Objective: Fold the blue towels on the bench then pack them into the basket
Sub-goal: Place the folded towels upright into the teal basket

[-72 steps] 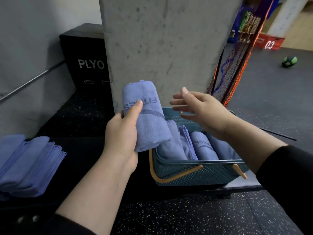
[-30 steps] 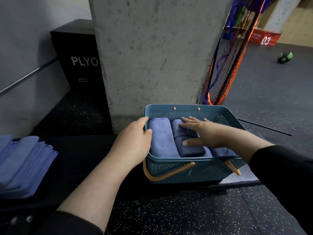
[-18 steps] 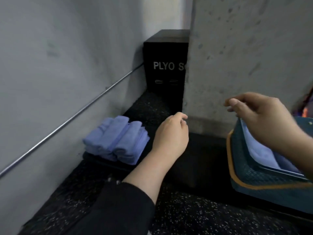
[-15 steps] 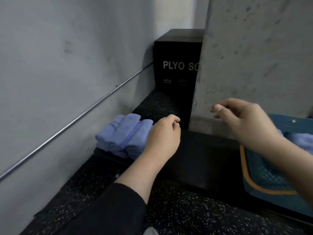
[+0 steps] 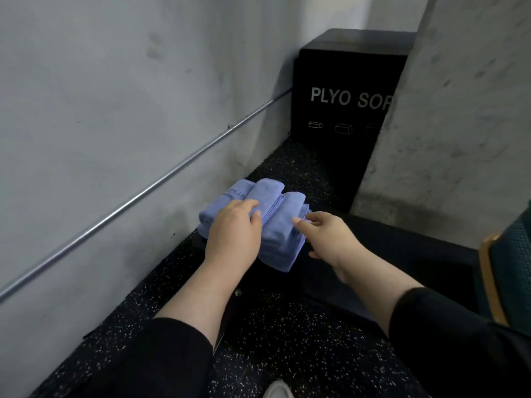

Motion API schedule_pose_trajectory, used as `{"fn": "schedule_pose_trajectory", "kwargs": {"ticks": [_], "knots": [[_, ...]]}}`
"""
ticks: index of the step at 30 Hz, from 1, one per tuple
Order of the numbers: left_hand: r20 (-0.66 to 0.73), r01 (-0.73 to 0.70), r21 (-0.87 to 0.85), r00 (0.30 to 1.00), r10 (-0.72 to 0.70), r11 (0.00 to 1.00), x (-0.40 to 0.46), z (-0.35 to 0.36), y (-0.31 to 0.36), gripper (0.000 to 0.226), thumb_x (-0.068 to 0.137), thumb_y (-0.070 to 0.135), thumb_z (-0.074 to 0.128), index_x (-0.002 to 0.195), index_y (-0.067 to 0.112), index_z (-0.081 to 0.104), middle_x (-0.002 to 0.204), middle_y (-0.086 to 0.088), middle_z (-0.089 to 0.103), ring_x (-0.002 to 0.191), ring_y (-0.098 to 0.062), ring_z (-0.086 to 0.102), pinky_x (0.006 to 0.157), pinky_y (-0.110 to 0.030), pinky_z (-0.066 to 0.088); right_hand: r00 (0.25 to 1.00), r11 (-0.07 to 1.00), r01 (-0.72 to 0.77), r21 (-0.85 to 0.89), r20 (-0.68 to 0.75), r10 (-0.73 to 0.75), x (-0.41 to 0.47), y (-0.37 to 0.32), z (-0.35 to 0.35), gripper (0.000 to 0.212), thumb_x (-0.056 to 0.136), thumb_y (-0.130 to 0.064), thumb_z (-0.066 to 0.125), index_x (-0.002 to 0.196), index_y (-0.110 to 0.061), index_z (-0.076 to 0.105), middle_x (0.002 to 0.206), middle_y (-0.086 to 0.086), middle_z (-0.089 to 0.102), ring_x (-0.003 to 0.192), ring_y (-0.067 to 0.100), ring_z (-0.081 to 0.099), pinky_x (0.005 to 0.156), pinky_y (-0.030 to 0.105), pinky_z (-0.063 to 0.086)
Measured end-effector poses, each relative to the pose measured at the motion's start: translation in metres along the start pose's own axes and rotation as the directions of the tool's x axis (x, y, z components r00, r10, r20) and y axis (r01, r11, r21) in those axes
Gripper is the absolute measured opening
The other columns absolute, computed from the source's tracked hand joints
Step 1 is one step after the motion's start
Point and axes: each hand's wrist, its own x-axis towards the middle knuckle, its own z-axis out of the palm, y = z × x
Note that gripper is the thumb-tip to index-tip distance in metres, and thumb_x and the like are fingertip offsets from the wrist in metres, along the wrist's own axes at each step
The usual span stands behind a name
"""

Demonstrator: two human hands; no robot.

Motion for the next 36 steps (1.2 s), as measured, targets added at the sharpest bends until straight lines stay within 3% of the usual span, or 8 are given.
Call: {"fn": "schedule_pose_trajectory", "kwargs": {"ticks": [4, 8, 11, 18, 23, 26, 31, 36], "knots": [[0.046, 0.028, 0.079, 0.998, -0.032, 0.997, 0.017, 0.012, -0.017, 0.041, 0.105, 0.026, 0.046, 0.142, 0.011, 0.055, 0.133, -0.014, 0.063, 0.123, -0.031, 0.057, 0.099, -0.038, 0.042, 0.999, 0.999, -0.024, -0.043, -0.043, 0.022, 0.010, -0.004, 0.025, 0.065, 0.087, -0.051, 0.070, 0.129, -0.003, 0.058, 0.120, 0.014, 0.064, 0.106, 0.027, 0.064, 0.090, 0.042, 0.053], [0.076, 0.043, 0.144, 0.996, -0.054, 0.989, 0.029, 0.025, -0.025, 0.042, 0.106, 0.031, 0.044, 0.143, 0.013, 0.053, 0.128, -0.015, 0.066, 0.121, -0.035, 0.057, 0.097, -0.042, 0.045, 0.995, 0.992, -0.088, -0.091, -0.063, 0.083, 0.023, -0.005, 0.045, 0.093, 0.060, -0.081, 0.064, 0.121, -0.011, 0.058, 0.125, 0.009, 0.056, 0.101, 0.027, 0.063, 0.084, 0.043, 0.057], [0.061, 0.090, 0.129, 0.993, -0.099, 0.988, 0.038, 0.028, -0.028, 0.041, 0.103, 0.035, 0.050, 0.138, 0.014, 0.057, 0.119, -0.016, 0.069, 0.116, -0.039, 0.059, 0.093, -0.044, 0.049, 0.986, 0.983, -0.141, -0.117, -0.107, 0.128, 0.030, -0.001, 0.049, 0.075, 0.078, -0.063, 0.071, 0.131, -0.014, 0.053, 0.132, 0.007, 0.044, 0.107, 0.030, 0.059, 0.091, 0.045, 0.055], [0.165, 0.192, -0.005, 0.968, -0.188, 0.981, 0.047, 0.034, -0.020, 0.044, 0.094, 0.047, 0.061, 0.118, 0.010, 0.064, 0.110, -0.010, 0.072, 0.105, -0.033, 0.066, 0.093, -0.043, 0.052, 0.988, 0.992, -0.097, 0.077, -0.111, 0.105, 0.037, 0.029, 0.040, 0.046, 0.085, -0.036, 0.075, 0.123, -0.015, 0.061, 0.115, 0.004, 0.065, 0.095, 0.018, 0.067, 0.078, 0.031, 0.057], [0.255, 0.256, -0.188, 0.945, -0.204, 0.948, 0.046, 0.038, -0.015, 0.035, 0.088, 0.052, 0.065, 0.087, 0.017, 0.066, 0.089, -0.006, 0.073, 0.089, -0.028, 0.069, 0.085, -0.042, 0.057, 0.989, 0.961, -0.126, 0.247, -0.042, 0.141, 0.031, 0.035, 0.028, 0.035, 0.090, -0.028, 0.071, 0.122, -0.015, 0.065, 0.104, 0.001, 0.072, 0.090, 0.015, 0.070, 0.071, 0.024, 0.055], [0.308, 0.329, -0.369, 0.926, -0.220, 0.869, 0.043, 0.039, -0.012, 0.040, 0.085, 0.048, 0.072, 0.111, 0.020, 0.058, 0.101, 0.001, 0.070, 0.095, -0.017, 0.066, 0.079, -0.034, 0.053, 0.992, 0.958, -0.108, 0.265, -0.027, 0.119, 0.025, 0.036, 0.025, 0.021, 0.093, -0.025, 0.067, 0.113, -0.017, 0.068, 0.094, -0.002, 0.073, 0.083, 0.011, 0.069, 0.059, 0.016, 0.050], [0.469, 0.504, -0.526, 0.844, -0.260, 0.685, 0.043, 0.042, -0.013, 0.042, 0.085, 0.047, 0.073, 0.105, 0.010, 0.071, 0.086, -0.008, 0.077, 0.085, -0.028, 0.074, 0.069, -0.038, 0.056, 0.995, 0.948, -0.069, 0.311, -0.044, 0.087, 0.019, 0.034, 0.026, 0.018, 0.097, -0.029, 0.062, 0.106, -0.017, 0.071, 0.091, -0.001, 0.075, 0.079, 0.008, 0.070, 0.054, 0.013, 0.050], [0.614, 0.655, -0.606, 0.746, -0.258, 0.452, 0.038, 0.040, -0.007, 0.062, 0.071, 0.046, 0.080, 0.116, 0.005, 0.070, 0.103, -0.022, 0.075, 0.097, -0.040, 0.073, 0.093, -0.060, 0.056, 0.995, 0.969, -0.032, 0.244, -0.079, 0.053, 0.017, 0.030, 0.029, 0.027, 0.095, -0.039, 0.062, 0.090, -0.015, 0.073, 0.087, 0.006, 0.075, 0.085, 0.023, 0.072, 0.069, 0.031, 0.056]]}}
